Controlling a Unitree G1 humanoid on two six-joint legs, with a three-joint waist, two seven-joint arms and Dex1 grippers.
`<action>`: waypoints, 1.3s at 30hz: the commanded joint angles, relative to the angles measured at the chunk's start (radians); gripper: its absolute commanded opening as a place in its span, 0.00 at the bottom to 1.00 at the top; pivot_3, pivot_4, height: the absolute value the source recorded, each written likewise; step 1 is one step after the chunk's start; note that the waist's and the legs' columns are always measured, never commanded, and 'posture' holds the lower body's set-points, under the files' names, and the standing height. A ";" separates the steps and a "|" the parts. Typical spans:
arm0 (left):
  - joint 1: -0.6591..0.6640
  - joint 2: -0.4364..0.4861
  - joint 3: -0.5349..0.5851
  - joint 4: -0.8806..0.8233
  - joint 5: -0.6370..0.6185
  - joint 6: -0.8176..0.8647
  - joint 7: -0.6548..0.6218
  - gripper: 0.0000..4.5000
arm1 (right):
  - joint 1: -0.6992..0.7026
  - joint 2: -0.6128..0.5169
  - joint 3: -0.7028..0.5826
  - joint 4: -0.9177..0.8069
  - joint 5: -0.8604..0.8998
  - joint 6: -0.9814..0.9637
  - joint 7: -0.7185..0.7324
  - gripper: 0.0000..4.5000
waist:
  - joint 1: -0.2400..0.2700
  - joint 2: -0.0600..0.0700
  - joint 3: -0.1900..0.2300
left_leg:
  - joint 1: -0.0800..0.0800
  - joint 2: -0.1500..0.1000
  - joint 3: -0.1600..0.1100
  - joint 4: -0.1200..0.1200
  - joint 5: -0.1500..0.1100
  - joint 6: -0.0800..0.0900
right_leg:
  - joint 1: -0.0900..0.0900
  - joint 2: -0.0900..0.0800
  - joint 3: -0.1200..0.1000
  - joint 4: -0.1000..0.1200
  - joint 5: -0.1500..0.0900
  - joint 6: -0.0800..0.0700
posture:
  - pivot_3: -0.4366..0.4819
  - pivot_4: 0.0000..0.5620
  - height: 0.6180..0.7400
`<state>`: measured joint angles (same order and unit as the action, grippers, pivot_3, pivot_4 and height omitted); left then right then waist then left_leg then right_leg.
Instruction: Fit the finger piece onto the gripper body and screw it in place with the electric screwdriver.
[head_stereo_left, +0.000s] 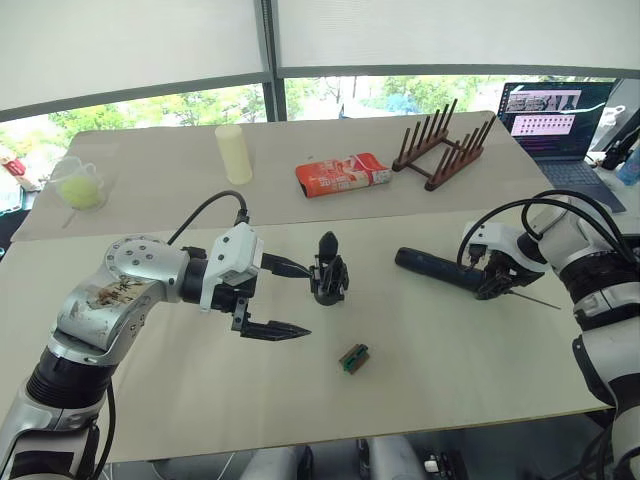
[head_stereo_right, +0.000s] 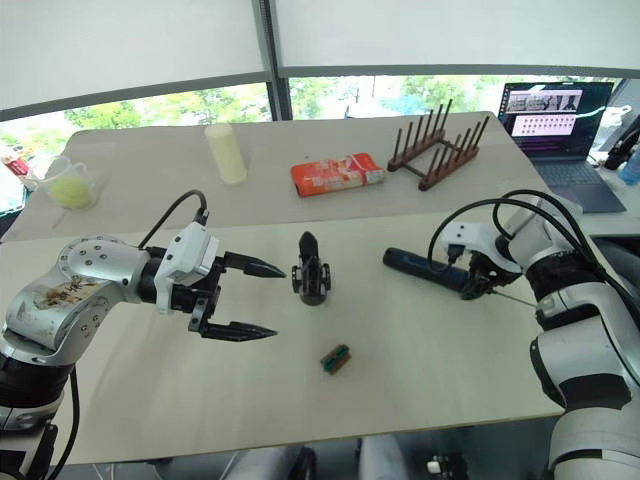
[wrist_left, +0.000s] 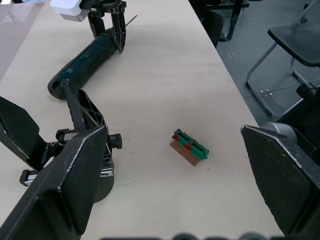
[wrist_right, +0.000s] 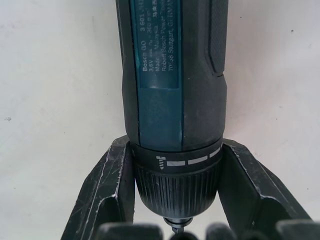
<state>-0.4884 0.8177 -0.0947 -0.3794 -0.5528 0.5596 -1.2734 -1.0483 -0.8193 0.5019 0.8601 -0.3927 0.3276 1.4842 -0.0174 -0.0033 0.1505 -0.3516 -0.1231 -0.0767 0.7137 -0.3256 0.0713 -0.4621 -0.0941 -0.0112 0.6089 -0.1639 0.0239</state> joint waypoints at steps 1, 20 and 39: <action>0.003 -0.001 -0.003 -0.010 0.002 -0.033 -0.014 1.00 | 0.007 -0.015 -0.022 -0.003 0.009 -0.082 -0.003 0.42 | 0.000 0.000 0.000 | 0.000 0.000 0.000 0.000 0.000 0.000 | 0.000 0.000 0.000 0.000 0.000 0.000 | 0.48 0.27 1.00; 0.054 0.035 -0.065 0.078 0.048 -0.124 -0.141 1.00 | 0.363 0.103 -0.864 -1.110 0.837 0.634 -0.250 0.42 | 0.017 0.005 0.004 | -0.012 0.001 -0.001 0.001 0.001 -0.001 | -0.012 0.000 0.001 0.002 0.001 -0.002 | 0.48 0.27 1.00; 0.083 -0.012 -0.115 0.180 0.113 -0.225 -0.202 1.00 | 0.860 0.488 -0.900 -1.734 1.238 0.499 -0.743 0.42 | 0.021 0.005 0.004 | -0.004 -0.001 0.002 -0.003 0.002 -0.001 | -0.008 0.003 -0.001 0.003 0.002 -0.002 | 0.48 0.27 1.00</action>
<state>-0.3994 0.8129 -0.2159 -0.1995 -0.4368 0.3507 -1.4816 -0.2057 -0.3387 -0.4341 -0.7873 0.8289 0.8996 0.7369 0.0041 0.0019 0.1540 -0.3538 -0.1235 -0.0747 0.7106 -0.3239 0.0704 -0.4686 -0.0906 -0.0120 0.6121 -0.1620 0.0216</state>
